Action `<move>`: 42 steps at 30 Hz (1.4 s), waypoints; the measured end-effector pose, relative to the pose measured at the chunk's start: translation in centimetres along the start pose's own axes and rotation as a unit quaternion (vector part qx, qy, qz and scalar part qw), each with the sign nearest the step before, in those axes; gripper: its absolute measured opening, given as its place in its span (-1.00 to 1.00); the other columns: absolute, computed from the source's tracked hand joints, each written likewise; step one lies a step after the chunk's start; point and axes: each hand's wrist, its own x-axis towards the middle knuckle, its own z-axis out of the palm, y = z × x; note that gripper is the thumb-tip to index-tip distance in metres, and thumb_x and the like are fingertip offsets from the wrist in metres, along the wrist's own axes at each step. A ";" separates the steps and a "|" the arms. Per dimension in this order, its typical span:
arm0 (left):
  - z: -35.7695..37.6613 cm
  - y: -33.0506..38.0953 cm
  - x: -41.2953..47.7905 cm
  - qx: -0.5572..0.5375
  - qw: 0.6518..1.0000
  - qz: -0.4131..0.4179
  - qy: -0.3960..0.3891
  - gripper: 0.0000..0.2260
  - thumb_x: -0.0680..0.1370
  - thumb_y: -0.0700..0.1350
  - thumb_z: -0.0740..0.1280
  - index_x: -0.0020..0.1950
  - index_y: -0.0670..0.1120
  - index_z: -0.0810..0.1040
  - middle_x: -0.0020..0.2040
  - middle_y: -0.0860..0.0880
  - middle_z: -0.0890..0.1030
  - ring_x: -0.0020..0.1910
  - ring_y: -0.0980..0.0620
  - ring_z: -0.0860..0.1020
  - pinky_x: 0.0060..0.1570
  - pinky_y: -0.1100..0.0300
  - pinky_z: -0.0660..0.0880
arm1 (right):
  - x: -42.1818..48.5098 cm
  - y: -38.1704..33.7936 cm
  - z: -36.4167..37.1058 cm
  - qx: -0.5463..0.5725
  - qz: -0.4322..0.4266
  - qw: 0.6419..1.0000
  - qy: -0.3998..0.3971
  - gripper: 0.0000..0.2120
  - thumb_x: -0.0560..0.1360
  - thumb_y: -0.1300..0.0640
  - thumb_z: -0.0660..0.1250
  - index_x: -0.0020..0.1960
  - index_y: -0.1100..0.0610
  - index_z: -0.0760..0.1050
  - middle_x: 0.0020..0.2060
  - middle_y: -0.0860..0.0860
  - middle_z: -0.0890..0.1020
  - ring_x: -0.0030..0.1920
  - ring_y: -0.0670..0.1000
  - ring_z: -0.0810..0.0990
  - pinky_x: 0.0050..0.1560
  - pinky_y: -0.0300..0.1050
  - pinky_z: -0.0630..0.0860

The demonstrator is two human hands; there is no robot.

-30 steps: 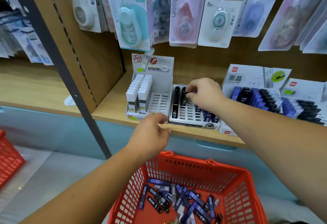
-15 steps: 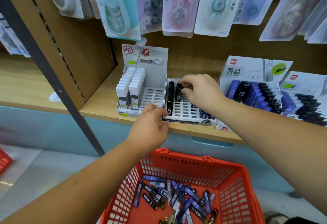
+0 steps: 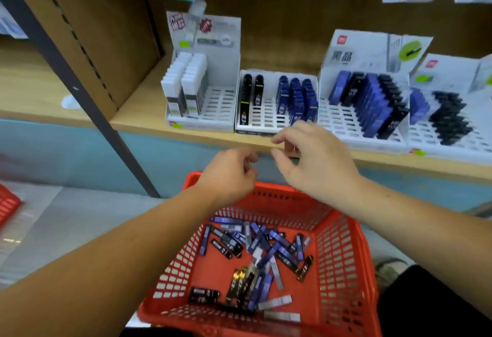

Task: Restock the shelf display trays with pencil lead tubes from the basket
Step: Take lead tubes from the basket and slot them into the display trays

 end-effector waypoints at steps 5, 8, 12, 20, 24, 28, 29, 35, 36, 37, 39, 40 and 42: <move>8.2 -4.0 -2.9 0.061 0.986 -0.064 -0.144 -0.79 0.53 -0.15 0.38 0.15 -0.08 0.65 0.01 -0.09 0.72 0.04 -0.14 0.67 0.06 0.04 0.58 | -9.3 2.6 7.0 0.034 0.232 0.923 -0.304 -0.66 0.54 -0.19 0.38 0.21 -0.02 0.59 0.04 -0.06 0.65 0.11 0.04 0.62 0.12 -0.02 0.57; 12.7 -8.0 -4.7 0.076 0.963 -0.136 -0.219 -0.77 0.58 -0.11 0.36 0.23 -0.10 0.62 0.11 -0.13 0.68 0.09 -0.19 0.64 0.07 -0.01 0.58 | -13.2 5.4 11.8 0.144 0.434 0.835 -0.305 -0.64 0.54 -0.16 0.43 0.08 0.14 0.60 -0.09 0.09 0.66 0.06 0.16 0.66 0.07 -0.03 0.53; 15.7 -13.1 -4.3 0.097 0.934 -0.241 -0.244 -0.61 0.50 0.18 0.38 0.20 -0.03 0.59 0.11 -0.09 0.67 0.10 -0.15 0.65 0.09 -0.03 0.61 | -15.8 8.7 17.0 0.182 0.573 0.762 -0.240 -0.61 0.51 -0.22 0.44 0.07 0.09 0.57 0.10 0.15 0.67 0.18 0.15 0.62 0.20 -0.01 0.52; 20.1 -18.1 -4.3 0.109 0.871 -0.445 -0.178 0.16 0.32 0.52 0.42 0.69 0.05 -0.08 0.65 -0.20 0.09 0.60 -0.28 0.12 0.58 -0.11 0.11 | -18.1 11.5 25.1 0.235 0.713 0.628 -0.205 0.20 0.22 -0.49 0.52 0.66 -0.12 0.02 0.61 0.13 0.21 0.54 0.29 0.30 0.44 0.30 0.38; 21.6 -17.5 -4.0 0.135 0.864 -0.466 -0.137 0.18 0.27 0.51 0.47 0.66 0.03 -0.03 0.55 -0.22 0.21 0.54 -0.30 0.18 0.51 -0.16 0.23 | -18.0 11.9 26.7 0.198 0.713 0.631 -0.231 0.26 0.21 -0.50 0.52 0.67 -0.11 -0.07 0.64 0.09 0.06 0.58 0.32 0.18 0.45 0.40 0.33; 22.4 -17.5 -4.0 0.192 0.849 -0.474 -0.132 0.11 0.26 0.55 0.43 0.58 -0.06 0.14 0.47 -0.20 0.32 0.49 -0.24 0.27 0.46 -0.16 0.32 | -17.2 11.7 28.1 0.211 0.712 0.644 -0.183 0.28 0.10 -0.47 0.57 0.63 -0.04 0.11 0.58 0.12 0.21 0.51 0.29 0.32 0.43 0.31 0.39; 22.6 -17.6 -4.1 0.199 0.849 -0.471 -0.132 0.08 0.28 0.55 0.42 0.56 -0.08 0.17 0.46 -0.20 0.33 0.48 -0.23 0.29 0.45 -0.14 0.31 | -16.9 11.5 28.1 0.207 0.715 0.646 -0.172 0.33 0.00 -0.52 0.53 0.61 -0.03 0.15 0.55 0.13 0.26 0.48 0.29 0.35 0.41 0.31 0.41; 23.1 -18.6 -3.0 0.011 0.845 -0.533 -0.047 -0.04 0.34 0.40 0.52 0.53 -0.08 0.24 0.40 -0.15 0.39 0.42 -0.19 0.39 0.44 -0.15 0.39 | -17.0 13.5 31.7 0.223 0.775 0.573 -0.148 0.34 -0.23 -0.58 0.57 0.41 -0.07 0.22 0.42 0.08 0.36 0.33 0.31 0.45 0.27 0.37 0.48; 23.3 -18.8 -2.7 -0.029 0.833 -0.552 -0.028 -0.06 0.32 0.39 0.55 0.49 -0.07 0.27 0.37 -0.13 0.42 0.36 -0.17 0.45 0.37 -0.15 0.46 | -18.0 14.7 33.2 0.239 0.783 0.558 -0.138 0.27 -0.23 -0.55 0.60 0.32 -0.03 0.27 0.34 0.06 0.41 0.26 0.27 0.48 0.24 0.36 0.50; 23.6 -19.1 -2.4 -0.072 0.819 -0.570 -0.013 -0.09 0.27 0.38 0.58 0.42 -0.04 0.31 0.30 -0.11 0.49 0.24 -0.13 0.55 0.23 -0.10 0.55 | -18.7 15.5 34.1 0.257 0.777 0.560 -0.132 0.14 -0.15 -0.48 0.66 0.21 0.05 0.32 0.23 0.05 0.46 0.16 0.21 0.51 0.20 0.33 0.54; 24.5 -19.4 -1.8 -0.188 0.794 -0.578 0.012 -0.13 0.16 0.32 0.67 0.28 -0.04 0.41 0.11 -0.05 0.65 -0.05 -0.03 0.68 -0.07 0.00 0.66 | -19.4 16.5 35.4 0.248 0.770 0.572 -0.132 0.02 -0.20 -0.40 0.69 0.08 0.05 0.41 0.10 0.02 0.56 0.02 0.13 0.57 0.09 0.30 0.62; 25.0 -19.2 -1.6 -0.225 0.786 -0.576 0.008 -0.18 0.17 0.24 0.70 0.27 -0.04 0.45 0.05 -0.04 0.69 -0.10 -0.03 0.70 -0.13 0.01 0.68 | -20.0 17.0 36.2 0.232 0.764 0.588 -0.129 0.04 -0.28 -0.42 0.64 0.08 0.01 0.45 0.08 -0.01 0.58 -0.01 0.13 0.60 0.03 0.29 0.65; 26.3 -18.8 -1.4 -0.232 0.795 -0.560 -0.001 -0.27 0.22 0.14 0.70 0.26 -0.03 0.47 0.04 -0.03 0.67 -0.06 -0.04 0.69 -0.09 0.00 0.67 | -21.5 18.0 38.8 0.222 0.747 0.619 -0.104 0.10 -0.34 -0.48 0.59 0.12 -0.07 0.43 0.10 -0.05 0.59 0.00 0.14 0.62 0.01 0.26 0.64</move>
